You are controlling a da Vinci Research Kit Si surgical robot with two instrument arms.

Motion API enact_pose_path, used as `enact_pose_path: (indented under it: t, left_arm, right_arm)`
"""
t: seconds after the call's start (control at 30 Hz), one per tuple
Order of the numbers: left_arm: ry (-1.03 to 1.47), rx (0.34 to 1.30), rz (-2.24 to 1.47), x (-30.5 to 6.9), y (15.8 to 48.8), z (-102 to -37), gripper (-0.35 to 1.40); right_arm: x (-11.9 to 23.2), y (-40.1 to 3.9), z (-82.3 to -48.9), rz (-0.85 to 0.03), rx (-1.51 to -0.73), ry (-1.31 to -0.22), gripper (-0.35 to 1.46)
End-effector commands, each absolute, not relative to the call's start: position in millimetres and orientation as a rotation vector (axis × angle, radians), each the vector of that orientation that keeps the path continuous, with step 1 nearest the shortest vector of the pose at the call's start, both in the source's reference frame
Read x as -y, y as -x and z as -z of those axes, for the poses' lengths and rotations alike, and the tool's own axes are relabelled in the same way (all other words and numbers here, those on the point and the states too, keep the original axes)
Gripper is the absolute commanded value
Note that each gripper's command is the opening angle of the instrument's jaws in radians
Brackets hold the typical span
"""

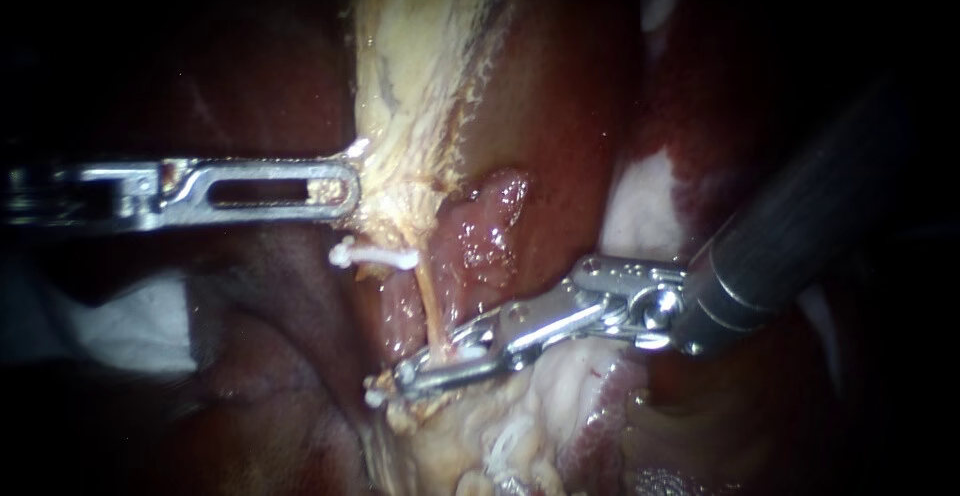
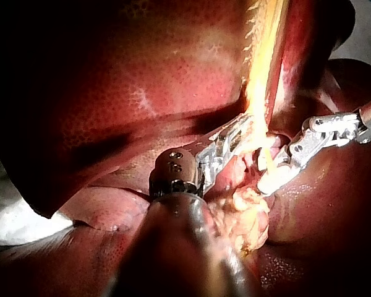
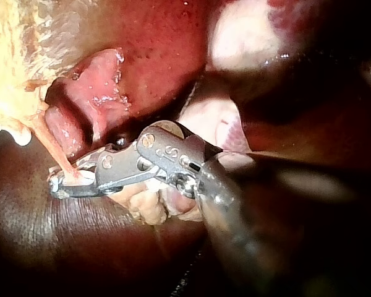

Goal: Going back first clip right tube

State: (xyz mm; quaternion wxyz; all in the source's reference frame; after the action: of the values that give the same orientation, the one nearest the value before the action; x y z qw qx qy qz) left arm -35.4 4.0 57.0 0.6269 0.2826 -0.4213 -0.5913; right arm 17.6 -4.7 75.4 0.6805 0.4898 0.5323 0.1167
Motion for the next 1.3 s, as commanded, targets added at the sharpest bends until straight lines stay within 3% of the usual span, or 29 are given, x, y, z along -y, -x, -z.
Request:
enact_pose_path:
  t: [0.03, 0.27, 0.37, 0.47, 0.67, 1.0, 1.3]
  left_arm:
    - [-0.648, 0.966, 1.356, -4.0, 35.4, -56.9, -0.35]
    - [-0.648, 0.966, 1.356, -3.9, 35.4, -56.9, -0.35]
    - [-0.648, 0.966, 1.356, -3.9, 35.4, -56.9, -0.35]
    - [-0.648, 0.966, 1.356, -3.9, 35.4, -56.9, -0.35]
    - [-0.647, 0.966, 1.356, -3.8, 35.5, -56.8, -0.35]
    - [-0.646, 0.966, 1.357, -3.6, 35.5, -56.4, -0.35]
    - [-0.647, 0.966, 1.357, -3.5, 35.4, -56.3, -0.35]
  right_arm:
    - [4.7, -17.6, -75.4, -0.262, -1.195, -1.099, -0.35]
    - [4.7, -17.7, -75.2, -0.263, -1.195, -1.099, -0.35]
    - [4.5, -18.2, -74.9, -0.246, -1.213, -1.068, 0.2]
    - [4.4, -18.6, -74.7, -0.228, -1.236, -1.01, 0.48]
    - [4.1, -19.0, -74.9, -0.244, -1.257, -0.915, 0.6]
    - [2.4, -18.5, -76.6, -0.183, -1.304, -0.732, 0.6]
    - [1.3, -16.7, -76.8, -0.189, -1.306, -0.695, 0.6]
